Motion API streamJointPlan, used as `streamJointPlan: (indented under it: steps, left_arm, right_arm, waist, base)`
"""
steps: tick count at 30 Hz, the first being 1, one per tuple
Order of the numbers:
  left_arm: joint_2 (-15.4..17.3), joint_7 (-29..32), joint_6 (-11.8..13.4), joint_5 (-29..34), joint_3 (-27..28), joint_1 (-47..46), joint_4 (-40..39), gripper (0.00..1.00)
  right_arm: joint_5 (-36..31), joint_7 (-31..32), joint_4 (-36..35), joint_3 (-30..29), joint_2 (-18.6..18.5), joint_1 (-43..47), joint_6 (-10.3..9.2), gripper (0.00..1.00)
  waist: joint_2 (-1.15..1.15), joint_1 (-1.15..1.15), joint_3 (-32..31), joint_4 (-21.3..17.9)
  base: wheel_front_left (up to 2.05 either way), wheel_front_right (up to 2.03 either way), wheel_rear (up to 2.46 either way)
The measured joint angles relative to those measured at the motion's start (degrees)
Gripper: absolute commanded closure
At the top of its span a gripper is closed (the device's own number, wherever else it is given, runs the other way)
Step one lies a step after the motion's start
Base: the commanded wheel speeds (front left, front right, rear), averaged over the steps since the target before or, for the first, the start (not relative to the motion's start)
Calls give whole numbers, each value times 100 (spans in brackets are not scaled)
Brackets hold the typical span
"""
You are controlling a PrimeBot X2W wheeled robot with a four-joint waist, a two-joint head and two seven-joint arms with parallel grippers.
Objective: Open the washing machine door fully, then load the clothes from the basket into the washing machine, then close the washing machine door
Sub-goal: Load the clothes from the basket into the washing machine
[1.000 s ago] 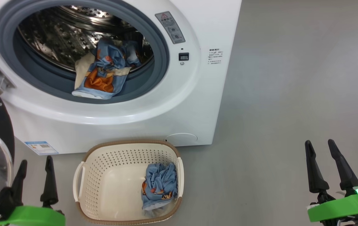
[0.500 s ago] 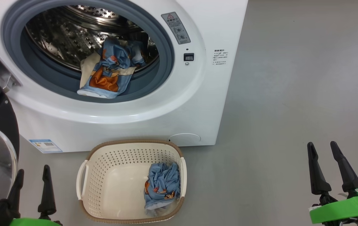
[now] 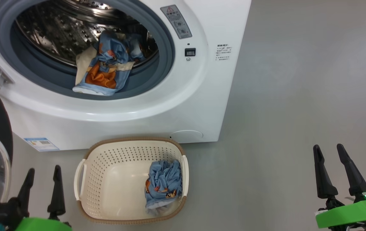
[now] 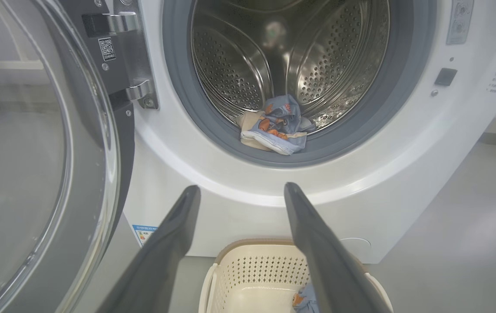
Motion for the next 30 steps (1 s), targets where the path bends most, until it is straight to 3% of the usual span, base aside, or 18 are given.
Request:
streamJointPlan:
  steps: [11,16,30]
  left_arm:
    - [486,24,0,-14,-899,-1621,977,0]
    - [678,438,0,-19,-1415,-2654,1671,0]
    - [816,866,0,-187,-2516,-4637,3404,0]
  right_arm:
    - [-1,1,-32,20,76,-285,0,0]
    - [-3,0,-44,53,155,-449,0,0]
    - [-3,0,-81,85,159,-753,0,0]
  waist:
    - [0,0,557,-98]
    - [0,0,823,-139]
    - [0,0,1306,-297]
  base:
    - [0,0,0]
    - [0,0,0]
    - [0,0,0]
